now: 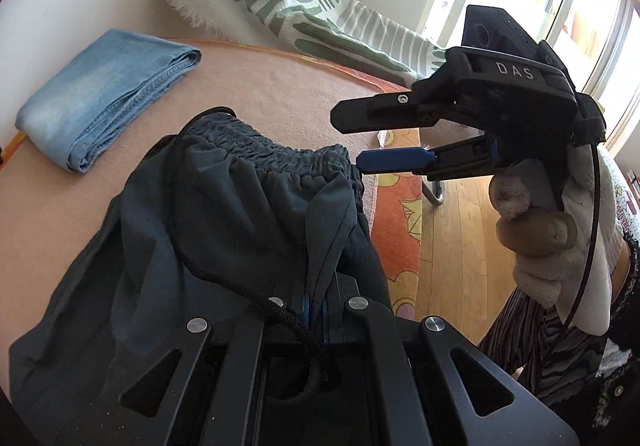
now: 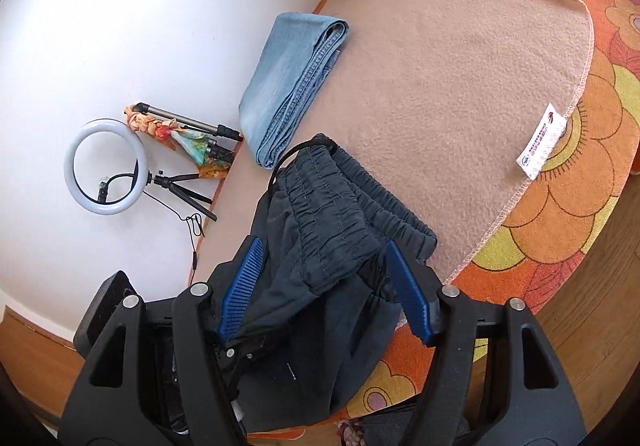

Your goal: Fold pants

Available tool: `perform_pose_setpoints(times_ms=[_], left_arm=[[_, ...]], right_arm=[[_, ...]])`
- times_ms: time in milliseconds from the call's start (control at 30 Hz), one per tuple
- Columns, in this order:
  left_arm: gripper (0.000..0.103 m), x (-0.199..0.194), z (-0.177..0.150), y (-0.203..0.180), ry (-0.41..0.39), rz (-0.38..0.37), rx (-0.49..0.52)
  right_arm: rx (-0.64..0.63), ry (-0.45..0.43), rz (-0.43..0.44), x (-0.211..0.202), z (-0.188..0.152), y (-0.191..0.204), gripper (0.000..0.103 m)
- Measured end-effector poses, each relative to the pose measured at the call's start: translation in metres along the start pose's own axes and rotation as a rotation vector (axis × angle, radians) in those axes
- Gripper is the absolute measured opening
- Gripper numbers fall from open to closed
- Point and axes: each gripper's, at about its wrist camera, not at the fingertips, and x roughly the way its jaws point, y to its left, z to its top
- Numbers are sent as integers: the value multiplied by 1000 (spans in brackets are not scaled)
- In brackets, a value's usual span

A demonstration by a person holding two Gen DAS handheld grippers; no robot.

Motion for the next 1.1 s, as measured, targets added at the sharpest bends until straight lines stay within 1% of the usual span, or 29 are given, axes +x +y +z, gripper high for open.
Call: perform_pose_setpoints(times_ms=[33,133,167,200,233,267,300,367,433,500,533,600,667,700,733,800,900,933,967,1000,1033,1067,1100], left_arm=[[2,2,0,0,1,1,-3],[2,2,-2,-5,-3,-18,-24],[2,2,-1,-6,-2,-22,-24],[2,2,-1,-10,-2,-24,-20],[2,3,0,-14,-1,-26,-14],[2,3,0,-18,0,-30,-8],[2,3,-1,-23,2,-33,0],[2,3,0,-29,1,-53,2],[2,6,-1,-32,-2,-80,-14],[2,13,-3,-34,11,-74,-7],[2,18,-5,-34,18,-75,-10],[2,23,-8,-32,28,-85,-29],[2,26,-9,-31,24,-84,-39],[2,26,-9,-31,22,-80,-39],[2,27,-9,-31,19,-80,-43],[2,27,-10,-31,17,-80,-45],[2,26,-11,-32,19,-89,-48],[2,25,-14,-34,25,-96,-49],[2,25,-14,-34,26,-93,-47],[3,24,-15,-35,27,-91,-47],[9,25,-15,-36,37,-83,-49],[11,24,-16,-38,52,-80,-52],[14,21,-17,-40,67,-80,-53]], right_arm=[[9,6,6,4,2,-2,68],[12,15,-30,18,9,-4,66],[16,17,-30,22,10,-6,54],[14,13,-42,25,12,-5,37],[-2,3,-64,27,13,-4,29],[-16,-1,-72,27,14,-2,25],[-22,-1,-61,25,15,-1,24],[-36,-10,-45,18,15,2,24],[-60,-26,-70,11,14,3,24],[-54,-23,-107,7,11,-3,26],[-38,-12,-129,6,8,-8,30],[-15,10,-155,5,3,-19,49],[-2,15,-150,2,-1,-26,59],[2,20,-139,2,-2,-28,61],[1,25,-131,3,-3,-29,61],[-10,23,-108,3,-3,-29,67],[-9,27,-53,10,-1,-27,69],[-26,11,-57,12,-2,-25,70],[-57,2,-73,14,-4,-20,70],[-86,-5,-90,16,-6,-16,65],[-113,-8,-114,19,-9,-12,58],[-132,-6,-142,22,-12,-10,37],[-132,-1,-145,25,-14,-11,33]])
